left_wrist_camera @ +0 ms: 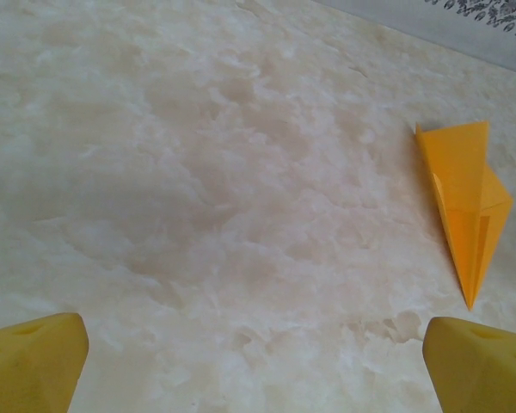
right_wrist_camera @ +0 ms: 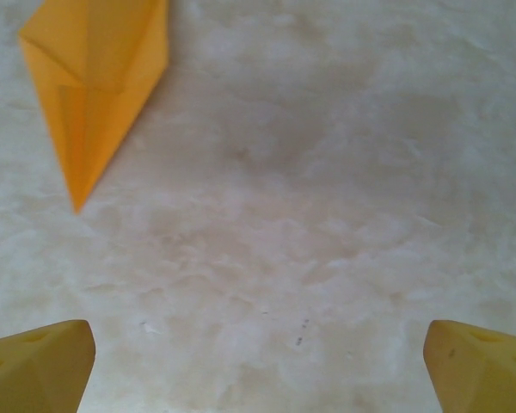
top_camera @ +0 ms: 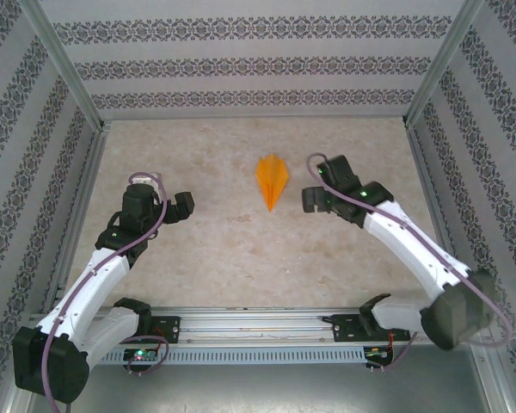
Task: Fold a paper plane with a square sheet of paper (fold left side to right side)
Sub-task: Place the paper plane at the center of the table, then reset both arms
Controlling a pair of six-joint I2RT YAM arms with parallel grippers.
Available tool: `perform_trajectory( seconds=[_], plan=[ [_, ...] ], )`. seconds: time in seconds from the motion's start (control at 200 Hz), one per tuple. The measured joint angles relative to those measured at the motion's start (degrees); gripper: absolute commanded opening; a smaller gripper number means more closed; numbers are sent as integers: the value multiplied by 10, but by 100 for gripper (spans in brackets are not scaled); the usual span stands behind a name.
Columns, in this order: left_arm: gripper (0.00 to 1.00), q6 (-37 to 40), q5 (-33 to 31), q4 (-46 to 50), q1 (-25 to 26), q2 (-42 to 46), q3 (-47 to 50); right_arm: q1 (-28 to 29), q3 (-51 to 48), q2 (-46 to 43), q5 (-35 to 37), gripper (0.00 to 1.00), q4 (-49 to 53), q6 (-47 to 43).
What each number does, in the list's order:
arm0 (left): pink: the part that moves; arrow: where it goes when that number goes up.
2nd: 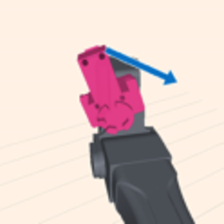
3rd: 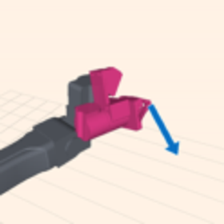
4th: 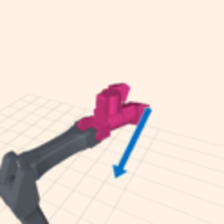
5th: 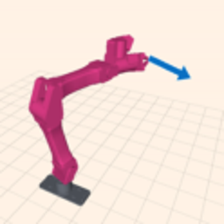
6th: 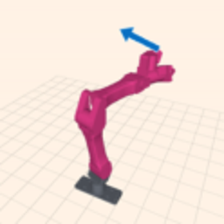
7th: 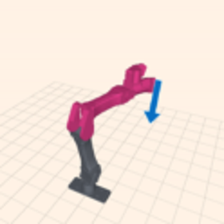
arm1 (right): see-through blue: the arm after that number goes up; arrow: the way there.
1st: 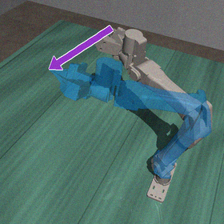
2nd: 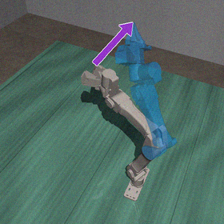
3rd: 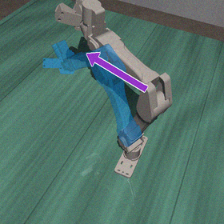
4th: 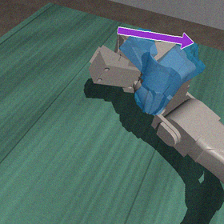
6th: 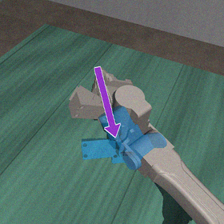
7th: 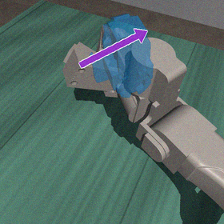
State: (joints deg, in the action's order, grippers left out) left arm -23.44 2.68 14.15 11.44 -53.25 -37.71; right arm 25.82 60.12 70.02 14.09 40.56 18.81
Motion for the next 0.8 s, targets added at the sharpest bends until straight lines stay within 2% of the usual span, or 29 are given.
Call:
perform_trajectory(
  seconds=[0.21,0.34,0.59,0.799],
  plan=[
    [100,-8,-11,0,-3,-4,0,-76,-126,-134,-10,98,-81,-12],
    [100,-17,-13,-1,-3,-11,0,-123,-172,-183,-21,98,-122,-22],
    [100,-31,-12,-1,-3,-14,3,-190,-244,-203,-33,98,-212,-58],
    [100,-43,-4,-1,-7,-22,6,-221,-315,-191,-34,98,-318,-84]
  ],
)
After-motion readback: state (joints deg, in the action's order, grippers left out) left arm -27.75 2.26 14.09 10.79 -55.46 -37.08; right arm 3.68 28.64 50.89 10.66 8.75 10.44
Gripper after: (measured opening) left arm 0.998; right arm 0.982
